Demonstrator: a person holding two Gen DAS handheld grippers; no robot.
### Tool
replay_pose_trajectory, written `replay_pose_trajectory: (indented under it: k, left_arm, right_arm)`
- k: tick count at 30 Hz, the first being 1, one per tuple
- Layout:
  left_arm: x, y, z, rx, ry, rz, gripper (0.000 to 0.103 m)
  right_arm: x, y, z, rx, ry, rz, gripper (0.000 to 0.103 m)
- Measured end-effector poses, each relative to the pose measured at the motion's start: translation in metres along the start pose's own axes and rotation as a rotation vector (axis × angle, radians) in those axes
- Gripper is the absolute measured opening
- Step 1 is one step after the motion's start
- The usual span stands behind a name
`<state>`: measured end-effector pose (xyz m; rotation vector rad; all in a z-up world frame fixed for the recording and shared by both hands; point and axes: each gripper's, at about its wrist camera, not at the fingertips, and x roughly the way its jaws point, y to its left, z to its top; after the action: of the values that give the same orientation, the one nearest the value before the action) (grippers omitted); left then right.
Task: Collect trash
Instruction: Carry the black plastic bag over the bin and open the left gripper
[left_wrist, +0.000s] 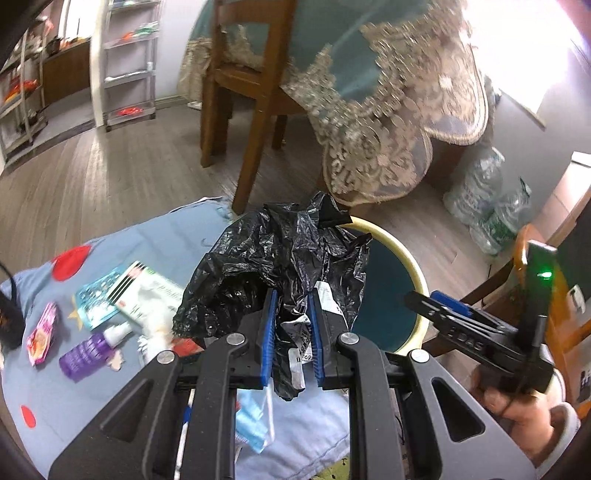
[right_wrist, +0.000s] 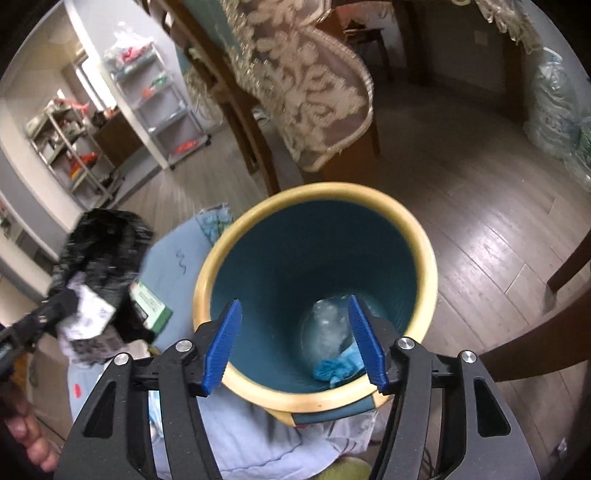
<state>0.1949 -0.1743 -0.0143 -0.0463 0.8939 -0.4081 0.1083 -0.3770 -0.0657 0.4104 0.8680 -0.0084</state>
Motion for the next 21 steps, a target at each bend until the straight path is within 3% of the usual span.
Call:
replay_pose_trajectory:
  k: [5, 14, 19, 21]
  left_arm:
    - [0.028, -0.024, 0.008, 0.043, 0.027, -0.004, 0.016]
    - [0.091, -0.044, 0.006, 0.021, 0.109, -0.115, 0.019]
    - [0.097, -0.043, 0.004, -0.006, 0.117, -0.134, 0.051]
    - [0.093, -0.043, 0.005, 0.003, 0.104, -0.136, 0.059]
  right_arm:
    - [-0.012, -0.013, 0.003, 0.04, -0.049, -0.025, 0.062]
    - [-0.022, -0.018, 0.006, 0.058, -0.103, -0.043, 0.066]
    - [-0.019, -0.02, 0.007, 0.071, -0.093, -0.041, 0.067]
    - [-0.017, -0.018, 0.007, 0.066, -0.091, -0.038, 0.067]
